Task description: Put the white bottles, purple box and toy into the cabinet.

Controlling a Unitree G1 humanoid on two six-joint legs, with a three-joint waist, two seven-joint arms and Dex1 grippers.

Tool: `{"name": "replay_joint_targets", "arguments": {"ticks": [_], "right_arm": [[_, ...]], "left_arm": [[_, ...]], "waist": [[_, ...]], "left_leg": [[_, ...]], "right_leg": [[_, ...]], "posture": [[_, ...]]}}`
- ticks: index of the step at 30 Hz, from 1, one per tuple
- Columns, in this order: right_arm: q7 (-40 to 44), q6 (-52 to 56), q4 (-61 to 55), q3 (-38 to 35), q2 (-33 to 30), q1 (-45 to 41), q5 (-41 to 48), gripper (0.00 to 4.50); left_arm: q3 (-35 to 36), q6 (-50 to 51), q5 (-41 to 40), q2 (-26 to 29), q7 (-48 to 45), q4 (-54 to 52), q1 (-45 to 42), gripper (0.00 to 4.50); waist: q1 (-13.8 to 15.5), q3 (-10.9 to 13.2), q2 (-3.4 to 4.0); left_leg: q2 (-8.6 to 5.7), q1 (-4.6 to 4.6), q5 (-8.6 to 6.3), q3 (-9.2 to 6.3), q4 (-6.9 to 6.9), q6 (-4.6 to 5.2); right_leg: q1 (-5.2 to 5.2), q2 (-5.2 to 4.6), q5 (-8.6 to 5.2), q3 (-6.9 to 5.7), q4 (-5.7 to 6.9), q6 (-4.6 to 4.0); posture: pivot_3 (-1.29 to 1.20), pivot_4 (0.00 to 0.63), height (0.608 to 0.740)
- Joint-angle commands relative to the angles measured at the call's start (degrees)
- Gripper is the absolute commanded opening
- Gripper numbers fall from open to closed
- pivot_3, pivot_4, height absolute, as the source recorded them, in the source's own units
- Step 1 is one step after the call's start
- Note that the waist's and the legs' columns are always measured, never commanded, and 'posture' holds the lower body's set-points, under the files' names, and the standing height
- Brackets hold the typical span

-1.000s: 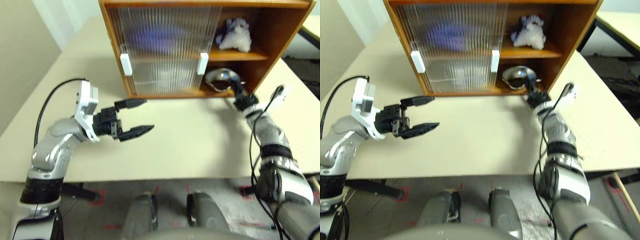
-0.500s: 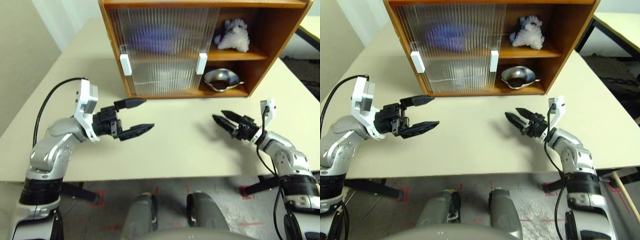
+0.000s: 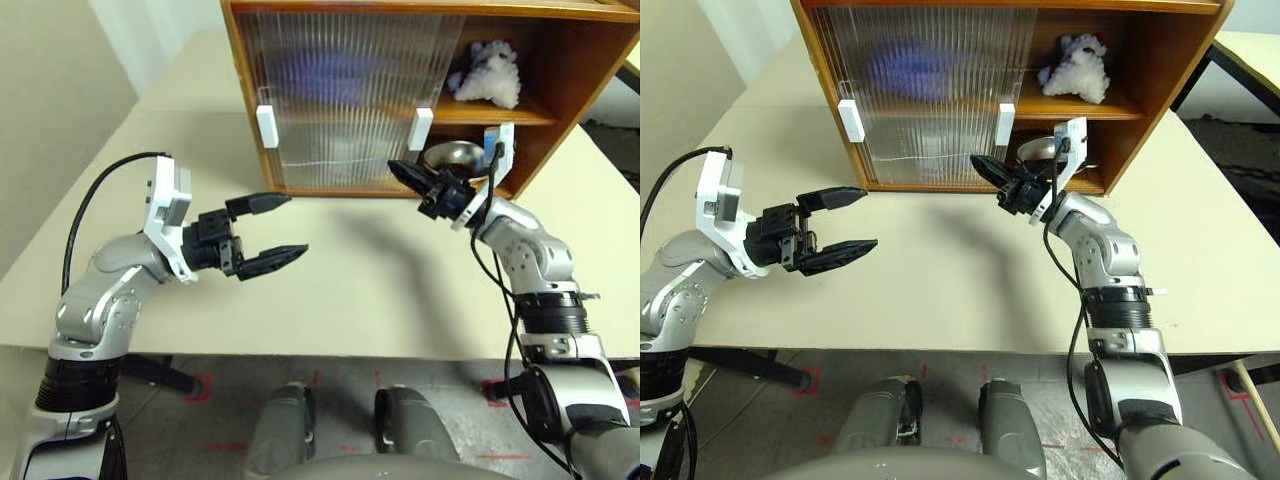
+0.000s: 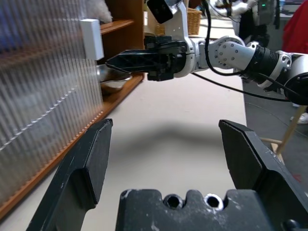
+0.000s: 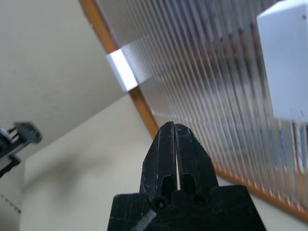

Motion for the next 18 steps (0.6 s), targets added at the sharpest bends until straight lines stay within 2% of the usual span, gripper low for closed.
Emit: {"name": "replay_joint_targets", "arguments": {"ticks": [1, 4, 10, 18], "right_arm": [[-1.9, -2.9, 2.3, -1.2, 1.0, -2.3, -0.8, 0.04], [-3.9, -5.4, 4.2, -1.6, 1.7, -4.4, -1.8, 0.04], [-6.7, -11.8, 8.7, -3.0, 1.4, -7.6, -4.2, 0.04], [-8.5, -12.6, 11.4, -3.7, -1.4, -7.5, -6.7, 0.04]], "left_arm": [[-0.1, -0.7, 0.8, 0.3, -0.3, 0.6, 0.5, 4.50], [-0.3, -0.6, 0.8, 0.1, 0.0, 0.6, 0.0, 4.50], [-0.6, -0.4, 0.7, 0.0, 0.4, 0.1, -0.1, 4.50], [-1.0, -1.2, 1.0, -0.5, -0.1, 1.4, -0.1, 4.50]], "waist": [[0.2, 0.0, -0.01], [0.1, 0.0, -0.01], [0.1, 0.0, -0.01], [0.1, 0.0, -0.01]], "left_leg": [[0.00, -0.04, 0.00, -0.01, 0.00, 0.00], [0.01, -0.18, 0.00, 0.00, 0.00, -0.01], [0.01, -0.23, 0.01, 0.01, 0.03, -0.01], [0.01, -0.25, 0.01, 0.01, 0.04, -0.01]], "right_leg": [[-0.04, 0.00, 0.02, -0.01, 0.01, 0.03], [-0.22, 0.02, 0.32, -0.02, 0.06, 0.49], [-0.27, 0.04, 0.34, -0.02, 0.08, 0.50], [-0.28, 0.05, 0.34, -0.02, 0.08, 0.50]], "posture": [[0.10, 0.027, 0.740], [0.09, 0.029, 0.740], [0.09, 0.030, 0.740], [0.08, 0.033, 0.740]]}}
